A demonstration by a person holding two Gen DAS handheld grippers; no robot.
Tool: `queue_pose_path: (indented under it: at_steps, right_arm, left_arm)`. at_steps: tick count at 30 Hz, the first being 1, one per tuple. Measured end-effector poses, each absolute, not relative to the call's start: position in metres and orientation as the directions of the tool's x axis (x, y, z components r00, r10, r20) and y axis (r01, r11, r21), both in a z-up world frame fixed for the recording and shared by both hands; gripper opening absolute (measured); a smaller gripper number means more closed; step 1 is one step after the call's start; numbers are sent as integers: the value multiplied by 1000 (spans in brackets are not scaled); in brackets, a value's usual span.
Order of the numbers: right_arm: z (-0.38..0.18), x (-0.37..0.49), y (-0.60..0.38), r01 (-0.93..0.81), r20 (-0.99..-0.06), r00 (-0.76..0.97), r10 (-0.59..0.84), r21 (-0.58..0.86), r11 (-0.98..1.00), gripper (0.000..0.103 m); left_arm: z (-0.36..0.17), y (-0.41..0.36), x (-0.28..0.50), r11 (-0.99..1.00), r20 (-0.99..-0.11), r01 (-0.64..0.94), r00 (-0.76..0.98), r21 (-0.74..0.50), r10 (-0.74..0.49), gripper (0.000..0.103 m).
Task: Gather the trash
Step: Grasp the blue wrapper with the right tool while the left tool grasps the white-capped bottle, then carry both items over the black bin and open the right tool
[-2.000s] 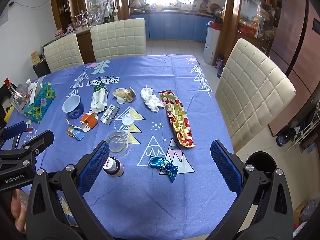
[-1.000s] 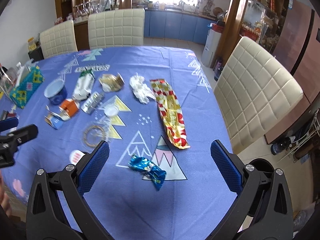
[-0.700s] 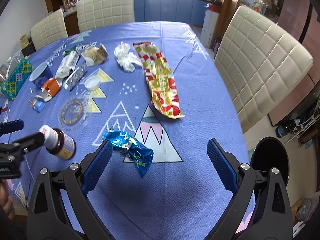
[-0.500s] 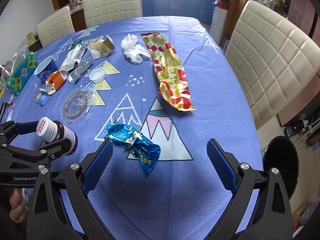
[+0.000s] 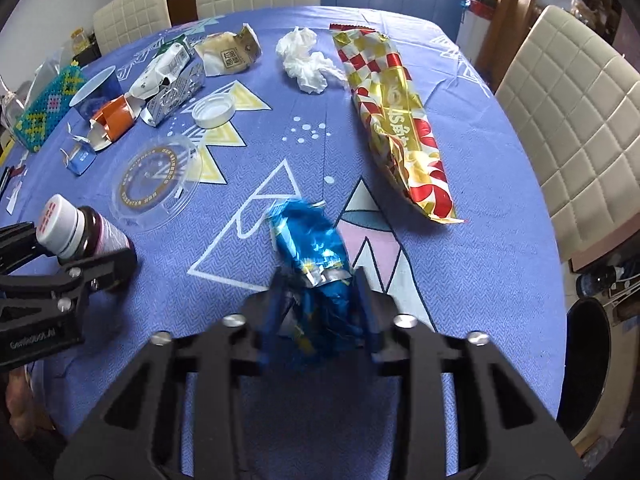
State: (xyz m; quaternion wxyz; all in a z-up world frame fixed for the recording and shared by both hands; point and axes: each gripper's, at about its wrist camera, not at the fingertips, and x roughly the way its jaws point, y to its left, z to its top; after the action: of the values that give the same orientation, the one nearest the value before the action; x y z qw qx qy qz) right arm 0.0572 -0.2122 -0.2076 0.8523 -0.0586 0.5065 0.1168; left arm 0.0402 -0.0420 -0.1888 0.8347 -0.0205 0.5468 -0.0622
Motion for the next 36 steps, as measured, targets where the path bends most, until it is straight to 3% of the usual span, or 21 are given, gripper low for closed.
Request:
queue_pose_path:
  at_steps: [7, 13, 23, 36]
  right_arm:
    - [-183, 55, -228, -243, -855, 491, 168, 51, 969, 31]
    - [-149, 46, -262, -167, -809, 573, 131, 42, 985, 31]
    - [-122, 28, -359, 84, -774, 628, -81, -35, 996, 31]
    - [-116, -14, -492, 413, -765, 562, -315, -70, 908, 33]
  left_arm:
    - [-156, -56, 53, 989, -877, 121, 462, -86, -132, 44]
    - [-122, -104, 61, 965, -826, 256, 530, -60, -192, 44]
    - [-108, -206, 65, 882, -806, 469, 506, -41, -306, 44]
    - [-93, -337, 53, 745, -785, 667, 463, 2, -412, 44]
